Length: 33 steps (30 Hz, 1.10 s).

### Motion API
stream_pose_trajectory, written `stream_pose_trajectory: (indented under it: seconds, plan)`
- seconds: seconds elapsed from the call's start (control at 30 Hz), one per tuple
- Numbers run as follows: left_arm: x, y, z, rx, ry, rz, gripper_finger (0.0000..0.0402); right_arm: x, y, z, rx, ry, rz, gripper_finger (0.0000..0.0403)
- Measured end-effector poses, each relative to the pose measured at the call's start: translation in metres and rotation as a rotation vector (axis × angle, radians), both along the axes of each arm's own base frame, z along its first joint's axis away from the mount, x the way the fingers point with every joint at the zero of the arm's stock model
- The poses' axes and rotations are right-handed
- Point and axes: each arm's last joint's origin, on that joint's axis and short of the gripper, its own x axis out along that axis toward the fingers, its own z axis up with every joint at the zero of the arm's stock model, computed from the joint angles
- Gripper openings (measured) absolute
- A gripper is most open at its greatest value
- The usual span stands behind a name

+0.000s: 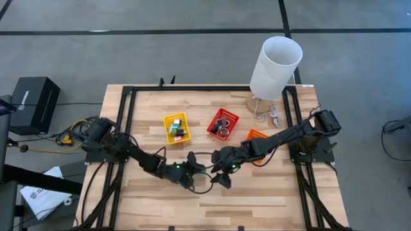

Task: Pick & Place Office items
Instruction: Put the green watch into the red basket

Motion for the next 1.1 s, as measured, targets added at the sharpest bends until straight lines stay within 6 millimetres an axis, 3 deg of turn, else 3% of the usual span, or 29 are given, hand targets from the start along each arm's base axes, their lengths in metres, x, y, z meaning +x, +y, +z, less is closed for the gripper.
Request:
stream_pose_trajectory:
  seconds: [0.23,0.8,0.93,1.1]
  plan:
    - [-0.002,-0.014,0.015,0.091,-0.147,0.040,0.0008,0.001,-0.003,0.000,0.013,0.004,-0.021,0.0244]
    - [0.013,-0.022,0.042,0.069,-0.276,0.157,0.0009,0.012,-0.012,0.011,-0.003,-0.146,-0.073,0.0242]
    - [0.012,-0.021,0.043,0.087,-0.281,0.218,0.0008,0.011,-0.012,0.010,-0.005,-0.140,-0.073,0.0213]
    - [0.012,-0.018,0.043,0.103,-0.285,0.274,0.0017,0.011,-0.012,0.010,-0.030,-0.141,-0.050,0.0133]
